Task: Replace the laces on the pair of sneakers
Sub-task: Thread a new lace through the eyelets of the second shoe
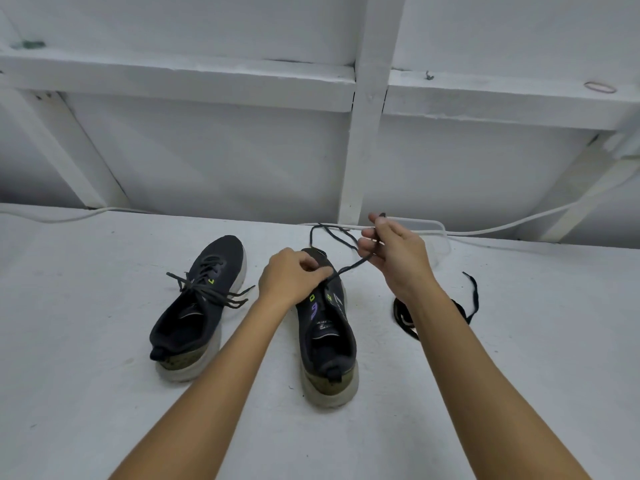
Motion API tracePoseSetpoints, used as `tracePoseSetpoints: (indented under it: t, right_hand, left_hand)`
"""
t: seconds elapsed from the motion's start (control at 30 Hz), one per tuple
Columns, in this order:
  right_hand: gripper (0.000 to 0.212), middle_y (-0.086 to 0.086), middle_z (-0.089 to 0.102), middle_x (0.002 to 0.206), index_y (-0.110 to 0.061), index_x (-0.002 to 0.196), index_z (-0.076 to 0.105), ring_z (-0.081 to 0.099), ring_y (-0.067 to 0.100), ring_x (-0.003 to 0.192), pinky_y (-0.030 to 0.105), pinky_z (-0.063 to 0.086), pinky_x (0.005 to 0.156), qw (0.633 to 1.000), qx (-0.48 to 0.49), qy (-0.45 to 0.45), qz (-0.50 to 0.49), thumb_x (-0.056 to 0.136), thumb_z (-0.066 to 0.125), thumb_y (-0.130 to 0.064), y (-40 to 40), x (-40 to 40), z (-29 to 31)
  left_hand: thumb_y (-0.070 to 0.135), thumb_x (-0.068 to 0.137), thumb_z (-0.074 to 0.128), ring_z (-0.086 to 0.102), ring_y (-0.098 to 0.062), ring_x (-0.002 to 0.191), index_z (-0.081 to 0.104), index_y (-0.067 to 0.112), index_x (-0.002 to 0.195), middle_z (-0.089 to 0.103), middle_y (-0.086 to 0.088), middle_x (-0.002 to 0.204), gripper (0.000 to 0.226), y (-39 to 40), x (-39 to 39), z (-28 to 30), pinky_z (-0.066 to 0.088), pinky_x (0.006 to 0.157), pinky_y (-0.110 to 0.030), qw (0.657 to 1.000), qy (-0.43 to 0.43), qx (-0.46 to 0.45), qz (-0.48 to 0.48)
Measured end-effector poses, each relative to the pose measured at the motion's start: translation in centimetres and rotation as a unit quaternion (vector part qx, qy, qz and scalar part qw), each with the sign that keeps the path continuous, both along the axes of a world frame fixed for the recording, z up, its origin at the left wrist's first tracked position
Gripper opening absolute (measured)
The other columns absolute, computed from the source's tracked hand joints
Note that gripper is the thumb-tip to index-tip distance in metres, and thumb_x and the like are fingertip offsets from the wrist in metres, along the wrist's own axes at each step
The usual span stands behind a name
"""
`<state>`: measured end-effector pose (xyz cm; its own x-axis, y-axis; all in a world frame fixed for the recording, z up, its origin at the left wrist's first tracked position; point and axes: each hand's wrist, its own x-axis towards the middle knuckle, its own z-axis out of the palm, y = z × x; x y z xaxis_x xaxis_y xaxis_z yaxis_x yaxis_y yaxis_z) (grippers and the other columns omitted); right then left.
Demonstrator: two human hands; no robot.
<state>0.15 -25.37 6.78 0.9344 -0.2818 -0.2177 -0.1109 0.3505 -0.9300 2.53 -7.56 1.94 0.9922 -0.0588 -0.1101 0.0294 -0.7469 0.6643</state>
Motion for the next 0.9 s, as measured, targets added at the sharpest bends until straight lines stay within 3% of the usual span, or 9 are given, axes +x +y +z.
tracePoseSetpoints:
  t: [0.1,0.23,0.33,0.43,0.57,0.63,0.73,0.83,0.9]
  right_hand:
    - [0.011,0.003,0.067,0.076,-0.008,0.097,0.072,0.055,0.01,0.056,0.023,0.053,0.06,0.999,-0.019,0.023,-0.012,0.1,0.064,-0.016,0.3,0.2,-0.3]
    - [0.014,0.002,0.067,0.075,-0.011,0.091,0.074,0.048,0.009,0.049,0.024,0.045,0.054,0.986,-0.142,0.086,0.023,0.097,0.066,-0.021,0.3,0.6,-1.3]
    - [0.015,-0.001,0.067,0.076,-0.019,0.088,0.076,0.053,0.007,0.052,0.023,0.044,0.055,0.951,-0.274,0.098,0.103,0.096,0.065,-0.025,0.7,0.6,-1.5]
    - [0.012,-0.012,0.068,0.077,-0.027,0.094,0.078,0.056,0.001,0.061,0.018,0.046,0.063,0.904,-0.356,0.047,0.231,0.094,0.065,-0.028,2.0,0.3,-0.5]
    - [0.041,-0.004,0.052,0.061,-0.018,0.061,0.058,0.05,0.01,0.059,0.027,0.043,0.064,0.857,-0.399,0.009,0.325,0.091,0.07,-0.045,3.7,0.4,0.4]
    - [0.048,0.001,0.05,0.063,-0.01,0.064,0.056,0.048,0.014,0.061,0.034,0.043,0.067,0.862,-0.405,-0.002,0.304,0.093,0.065,-0.047,3.7,0.9,0.3]
    - [0.039,-0.003,0.059,0.067,-0.014,0.081,0.074,0.055,0.011,0.066,0.033,0.05,0.071,0.877,-0.381,-0.004,0.291,0.098,0.059,-0.045,2.9,0.8,0.3]
    - [0.025,-0.011,0.071,0.082,-0.033,0.091,0.079,0.064,0.007,0.081,0.022,0.053,0.072,0.901,-0.341,0.002,0.268,0.1,0.058,-0.043,1.9,0.2,0.3]
    - [0.022,-0.012,0.074,0.099,-0.031,0.096,0.078,0.067,0.009,0.098,0.026,0.054,0.079,0.935,-0.278,0.007,0.221,0.101,0.057,-0.038,1.1,0.3,0.3]
  left_hand:
    - [0.033,0.084,0.072,0.061,-0.012,0.091,0.077,0.028,0.092,0.068,0.01,0.095,0.01,0.0,0.4,0.3,0.051,0.08,-0.028,1.0,0.018,-0.004,-0.008]
    - [0.024,0.087,0.063,0.052,-0.016,0.081,0.065,0.023,0.08,0.061,0.002,0.087,0.007,0.6,1.0,2.9,0.037,0.065,-0.028,0.938,0.162,-0.299,0.065]
    - [0.033,0.093,0.061,0.056,-0.012,0.087,0.067,0.025,0.085,0.065,0.011,0.094,0.013,1.6,1.5,5.0,0.037,0.072,-0.03,0.939,0.106,-0.324,0.036]
    - [0.039,0.098,0.06,0.059,0.004,0.09,0.075,0.029,0.096,0.069,0.02,0.096,0.018,1.7,1.5,6.6,0.04,0.076,-0.023,0.951,0.049,-0.304,-0.034]
    - [0.04,0.101,0.056,0.056,0.022,0.1,0.075,0.034,0.114,0.071,0.023,0.113,0.024,1.5,1.1,7.1,0.042,0.077,-0.007,0.962,0.04,-0.248,-0.112]
    - [0.049,0.1,0.051,0.062,0.006,0.105,0.075,0.035,0.114,0.073,0.015,0.111,0.03,1.8,0.9,6.9,0.045,0.081,-0.013,0.974,0.028,-0.197,-0.109]
    - [0.059,0.1,0.042,0.064,-0.008,0.098,0.074,0.035,0.105,0.075,0.007,0.092,0.04,2.8,0.5,6.1,0.045,0.088,-0.025,0.991,0.018,-0.097,-0.094]
    - [0.064,0.096,0.047,0.058,-0.007,0.072,0.074,0.038,0.092,0.064,0.011,0.066,0.038,4.1,0.6,5.1,0.046,0.076,-0.034,0.995,-0.037,0.002,-0.09]
    - [0.06,0.092,0.057,0.047,-0.01,0.059,0.074,0.03,0.079,0.053,0.007,0.058,0.037,5.0,0.5,5.0,0.039,0.066,-0.032,0.996,-0.064,0.005,-0.068]
